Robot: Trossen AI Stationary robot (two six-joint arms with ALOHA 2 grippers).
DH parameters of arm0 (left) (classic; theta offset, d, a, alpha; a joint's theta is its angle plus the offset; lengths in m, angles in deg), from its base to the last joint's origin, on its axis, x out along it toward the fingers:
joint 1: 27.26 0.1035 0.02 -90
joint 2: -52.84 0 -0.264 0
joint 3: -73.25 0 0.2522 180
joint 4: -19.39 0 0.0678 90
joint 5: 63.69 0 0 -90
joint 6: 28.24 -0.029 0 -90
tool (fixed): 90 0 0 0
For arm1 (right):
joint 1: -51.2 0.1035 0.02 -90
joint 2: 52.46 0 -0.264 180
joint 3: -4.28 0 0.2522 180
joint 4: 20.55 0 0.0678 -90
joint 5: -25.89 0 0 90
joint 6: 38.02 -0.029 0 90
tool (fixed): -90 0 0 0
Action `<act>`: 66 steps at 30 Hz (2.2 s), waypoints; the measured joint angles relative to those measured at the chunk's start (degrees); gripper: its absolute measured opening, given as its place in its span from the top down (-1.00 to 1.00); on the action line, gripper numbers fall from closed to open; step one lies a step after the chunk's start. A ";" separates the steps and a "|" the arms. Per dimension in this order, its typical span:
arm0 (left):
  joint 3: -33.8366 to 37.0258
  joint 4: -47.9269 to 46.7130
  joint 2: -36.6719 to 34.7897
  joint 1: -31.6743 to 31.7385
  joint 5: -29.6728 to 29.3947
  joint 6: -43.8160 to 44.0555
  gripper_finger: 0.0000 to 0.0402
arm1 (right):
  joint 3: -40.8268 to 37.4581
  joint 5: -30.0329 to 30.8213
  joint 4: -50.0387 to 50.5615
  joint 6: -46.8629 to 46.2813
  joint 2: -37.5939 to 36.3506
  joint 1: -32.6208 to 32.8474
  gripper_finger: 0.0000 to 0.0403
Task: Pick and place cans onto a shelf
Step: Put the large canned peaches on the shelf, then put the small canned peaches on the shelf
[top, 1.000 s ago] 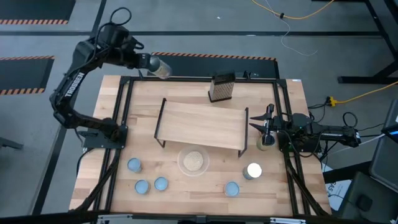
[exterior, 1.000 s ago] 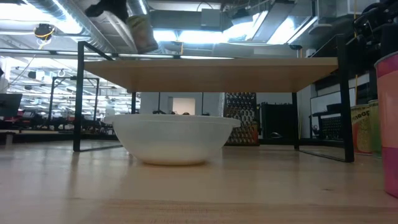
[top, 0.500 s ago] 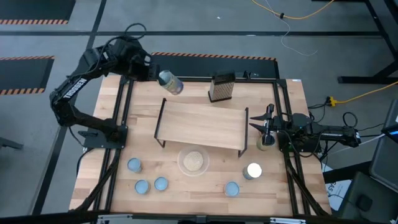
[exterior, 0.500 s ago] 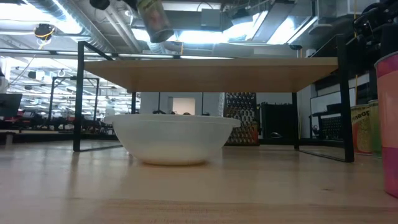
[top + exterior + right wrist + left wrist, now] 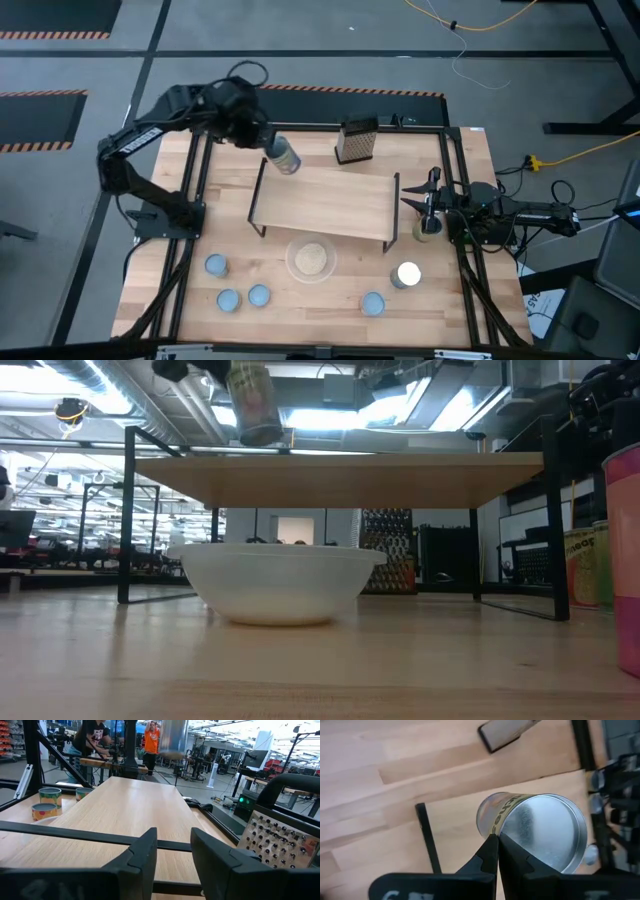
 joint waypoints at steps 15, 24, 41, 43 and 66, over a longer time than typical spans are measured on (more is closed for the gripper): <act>0.00 -3.80 9.31 0.08 -0.42 -3.32 1.00 | 0.01 -0.01 0.00 0.01 0.00 0.00 0.38; 0.00 -4.33 11.30 0.11 -1.51 -3.51 1.00 | 0.00 -0.02 0.00 0.00 0.00 0.00 0.38; 0.00 -4.35 11.24 0.11 -1.53 -3.55 0.88 | 0.00 -0.02 0.00 0.00 0.00 0.00 0.38; 0.00 -4.35 11.24 0.11 -1.53 -3.55 0.86 | 0.02 -0.02 0.00 0.00 0.00 0.00 0.38; 0.02 -3.52 10.54 0.11 -1.46 -4.97 0.69 | 0.02 -0.02 0.00 0.00 0.00 0.00 0.38</act>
